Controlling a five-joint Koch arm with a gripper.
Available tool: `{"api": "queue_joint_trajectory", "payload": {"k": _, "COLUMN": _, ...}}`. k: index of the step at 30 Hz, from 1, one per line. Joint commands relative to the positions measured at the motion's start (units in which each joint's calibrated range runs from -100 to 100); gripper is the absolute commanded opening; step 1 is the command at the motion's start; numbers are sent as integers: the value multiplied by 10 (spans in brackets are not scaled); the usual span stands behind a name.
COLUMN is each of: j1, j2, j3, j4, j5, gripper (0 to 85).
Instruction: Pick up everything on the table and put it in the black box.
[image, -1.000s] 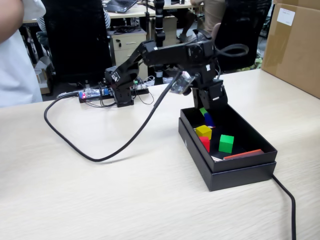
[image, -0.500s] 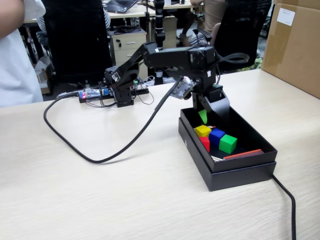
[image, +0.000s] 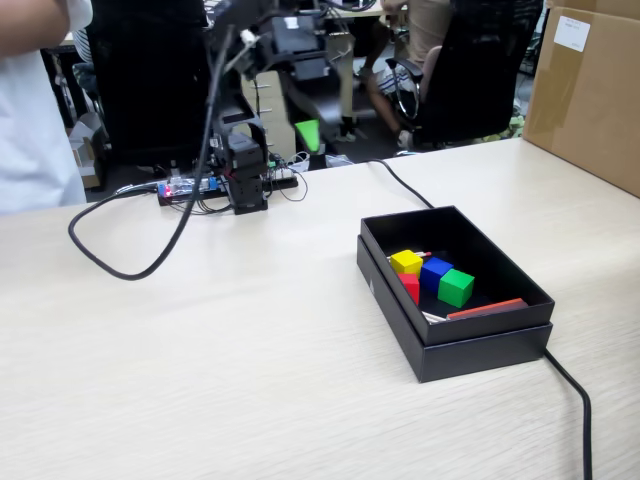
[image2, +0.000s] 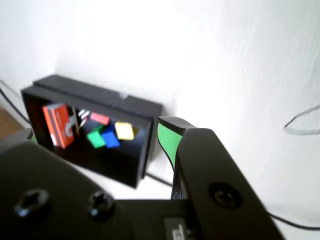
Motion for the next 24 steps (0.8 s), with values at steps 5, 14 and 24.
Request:
{"api": "queue_joint_trajectory", "payload": {"k": 5, "j1": -58, "j2": -261, "j3": -262, "j4": 206, "j5": -38, "gripper": 487}}
{"api": "queue_joint_trajectory", "payload": {"k": 14, "j1": -89, "j2": -348, "j3": -525, "j4": 363, "j5": -51, "gripper": 511}}
{"api": "queue_joint_trajectory", "payload": {"k": 24, "j1": -85, "j2": -350, "j3": -724, "j4": 562, "j5": -60, "gripper": 517}}
